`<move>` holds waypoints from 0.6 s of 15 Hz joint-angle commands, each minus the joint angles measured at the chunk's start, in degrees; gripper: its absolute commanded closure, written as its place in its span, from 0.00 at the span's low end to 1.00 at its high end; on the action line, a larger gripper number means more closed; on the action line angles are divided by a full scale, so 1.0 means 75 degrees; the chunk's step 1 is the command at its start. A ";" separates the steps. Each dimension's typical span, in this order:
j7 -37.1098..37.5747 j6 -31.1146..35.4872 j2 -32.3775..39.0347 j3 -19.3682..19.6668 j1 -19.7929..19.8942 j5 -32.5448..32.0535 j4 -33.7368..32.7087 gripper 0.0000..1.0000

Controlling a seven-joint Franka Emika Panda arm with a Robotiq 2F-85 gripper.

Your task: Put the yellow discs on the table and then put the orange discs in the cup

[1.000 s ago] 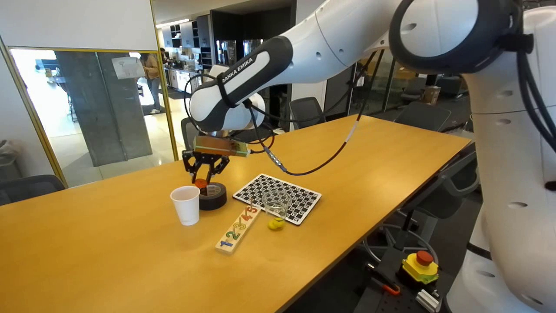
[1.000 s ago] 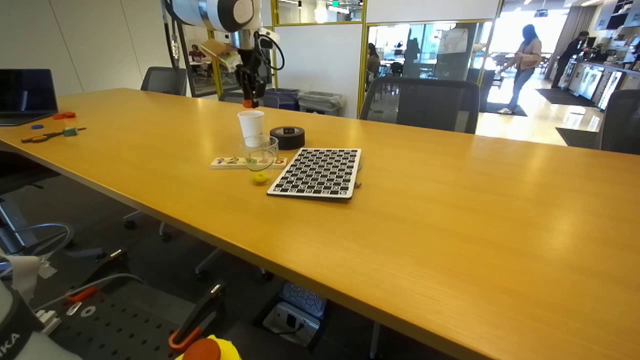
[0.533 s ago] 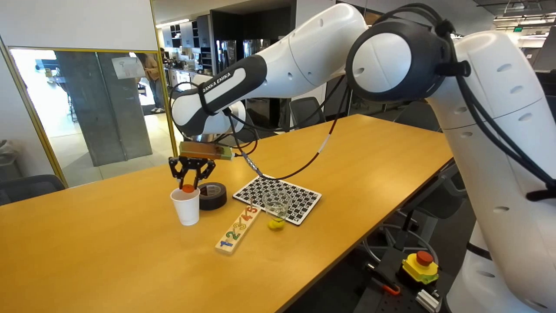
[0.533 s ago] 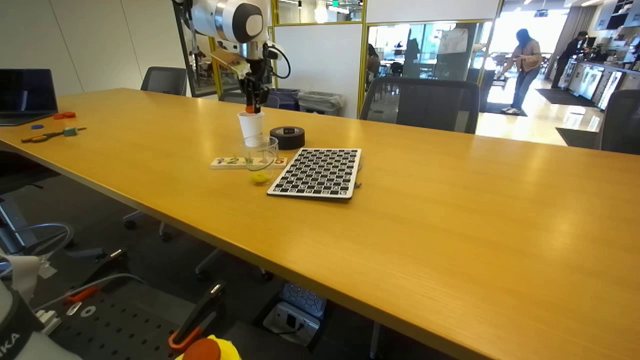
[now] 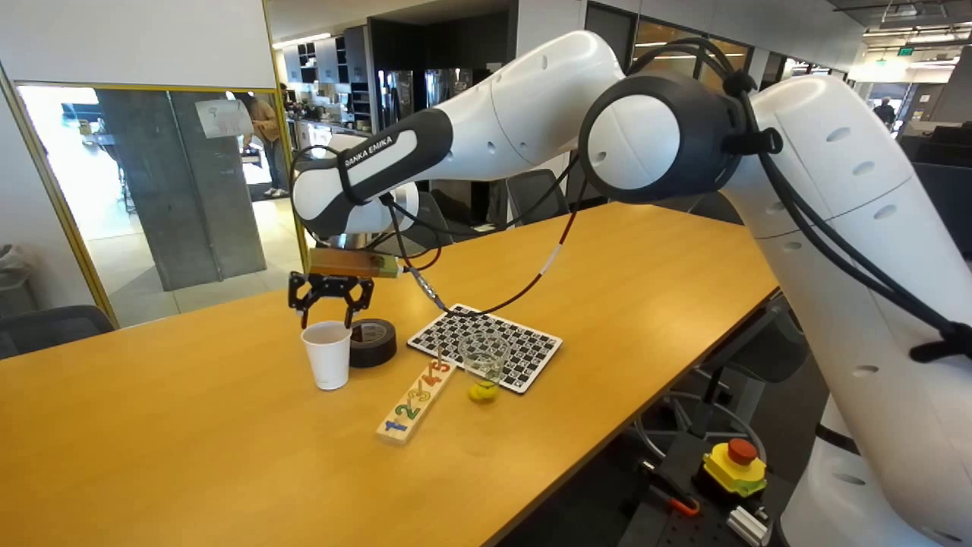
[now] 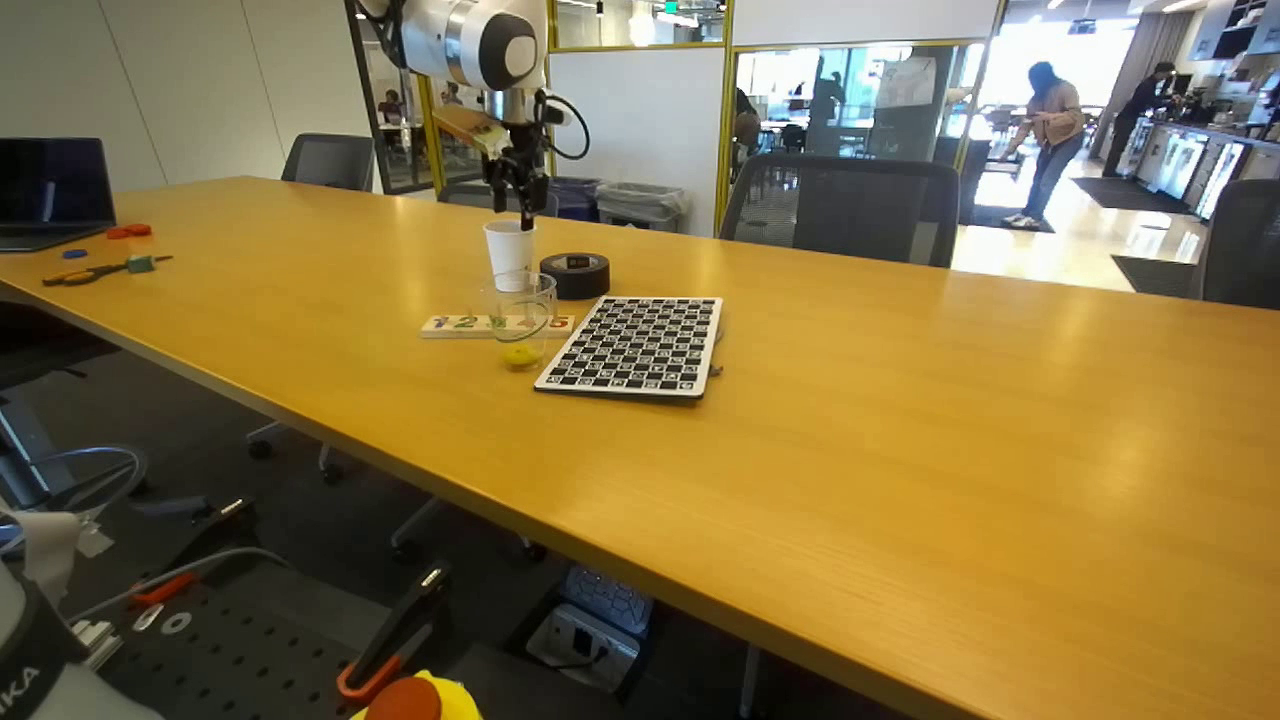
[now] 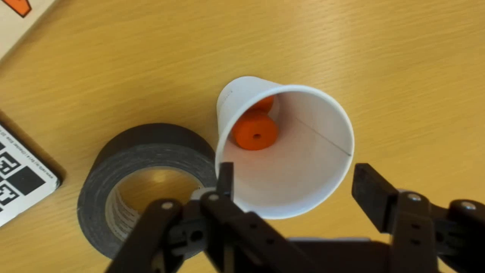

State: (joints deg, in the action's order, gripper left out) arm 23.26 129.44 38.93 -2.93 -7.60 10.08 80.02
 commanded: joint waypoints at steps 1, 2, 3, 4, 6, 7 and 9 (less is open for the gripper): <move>-0.0034 -0.0295 -0.0669 0.0301 -0.0116 -0.0403 0.0552 0.00; -0.0122 -0.0521 -0.1029 0.0367 -0.0110 -0.0583 0.0947 0.00; -0.0312 -0.0737 -0.1468 0.0375 -0.0063 -0.0734 0.1443 0.00; -0.0484 -0.0865 -0.1843 0.0387 -0.0019 -0.0860 0.1874 0.00; -0.0817 -0.1059 -0.2464 0.0389 0.0061 -0.1042 0.2566 0.00; -0.0971 -0.1150 -0.2825 0.0392 0.0107 -0.1136 0.2957 0.00; -0.1301 -0.1218 -0.3544 0.0371 0.0217 -0.1215 0.3753 0.00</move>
State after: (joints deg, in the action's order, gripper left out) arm 17.04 120.59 22.34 0.04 -6.92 2.48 97.05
